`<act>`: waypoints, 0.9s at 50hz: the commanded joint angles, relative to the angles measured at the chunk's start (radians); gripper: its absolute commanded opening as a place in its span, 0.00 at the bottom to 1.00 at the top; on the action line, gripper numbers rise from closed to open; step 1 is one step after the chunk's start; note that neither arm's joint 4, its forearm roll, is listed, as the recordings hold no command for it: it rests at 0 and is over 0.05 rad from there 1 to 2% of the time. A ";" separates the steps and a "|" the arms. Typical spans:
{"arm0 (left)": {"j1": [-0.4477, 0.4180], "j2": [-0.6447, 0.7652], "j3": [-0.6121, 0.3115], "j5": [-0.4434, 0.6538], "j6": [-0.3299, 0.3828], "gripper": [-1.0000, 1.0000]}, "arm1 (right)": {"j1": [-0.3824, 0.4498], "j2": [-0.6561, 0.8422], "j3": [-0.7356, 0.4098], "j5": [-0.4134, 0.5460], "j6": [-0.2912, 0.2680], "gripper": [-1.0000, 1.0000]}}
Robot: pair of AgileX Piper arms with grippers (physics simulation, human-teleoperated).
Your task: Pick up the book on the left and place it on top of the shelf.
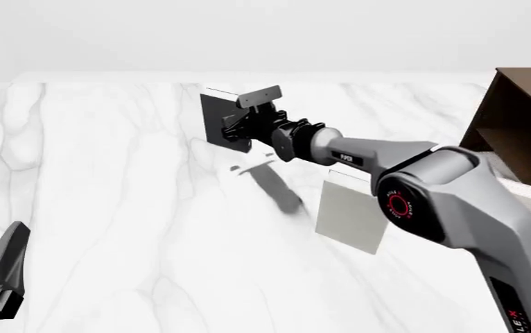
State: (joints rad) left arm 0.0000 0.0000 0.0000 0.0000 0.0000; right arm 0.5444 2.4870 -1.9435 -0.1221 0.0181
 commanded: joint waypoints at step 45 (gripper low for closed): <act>0.000 0.000 0.000 0.000 0.000 1.00 | 0.031 -0.050 0.092 -0.050 -0.028 0.00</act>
State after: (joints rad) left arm 0.0000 0.0000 0.0000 0.0000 0.0000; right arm 0.5644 2.4814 -1.9307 -0.1293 -0.0258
